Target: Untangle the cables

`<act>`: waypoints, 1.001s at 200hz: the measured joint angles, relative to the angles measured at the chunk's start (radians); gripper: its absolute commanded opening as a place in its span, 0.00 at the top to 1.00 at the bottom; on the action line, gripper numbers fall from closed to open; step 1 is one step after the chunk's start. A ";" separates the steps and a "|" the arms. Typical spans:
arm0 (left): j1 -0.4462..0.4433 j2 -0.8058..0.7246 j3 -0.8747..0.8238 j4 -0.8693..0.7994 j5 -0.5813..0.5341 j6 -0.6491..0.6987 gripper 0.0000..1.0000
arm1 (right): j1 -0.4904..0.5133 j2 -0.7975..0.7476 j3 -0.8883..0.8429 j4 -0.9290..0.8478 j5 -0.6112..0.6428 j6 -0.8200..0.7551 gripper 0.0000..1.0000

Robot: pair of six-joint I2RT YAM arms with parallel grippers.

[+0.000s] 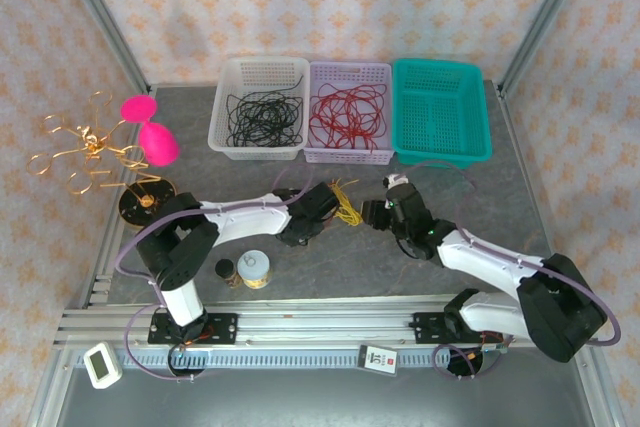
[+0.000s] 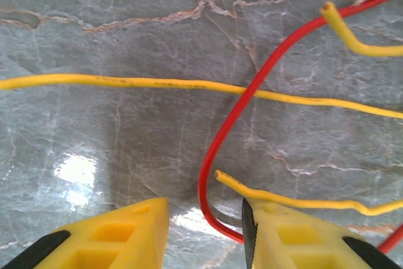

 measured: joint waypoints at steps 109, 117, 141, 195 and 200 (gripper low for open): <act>-0.010 0.090 0.102 -0.066 -0.024 0.064 1.00 | 0.000 -0.006 -0.003 0.003 0.001 0.000 0.59; -0.010 0.080 0.089 -0.055 -0.029 0.064 1.00 | 0.000 -0.009 -0.003 0.003 0.001 0.000 0.59; -0.010 0.047 0.050 -0.064 -0.076 0.092 1.00 | 0.000 -0.018 -0.003 0.002 -0.001 -0.001 0.59; -0.021 -0.174 0.025 -0.132 -0.248 0.188 1.00 | 0.005 -0.019 0.063 -0.013 -0.144 -0.046 0.46; -0.023 -0.203 0.023 -0.135 -0.262 0.196 1.00 | 0.011 -0.018 0.074 -0.014 -0.156 -0.052 0.45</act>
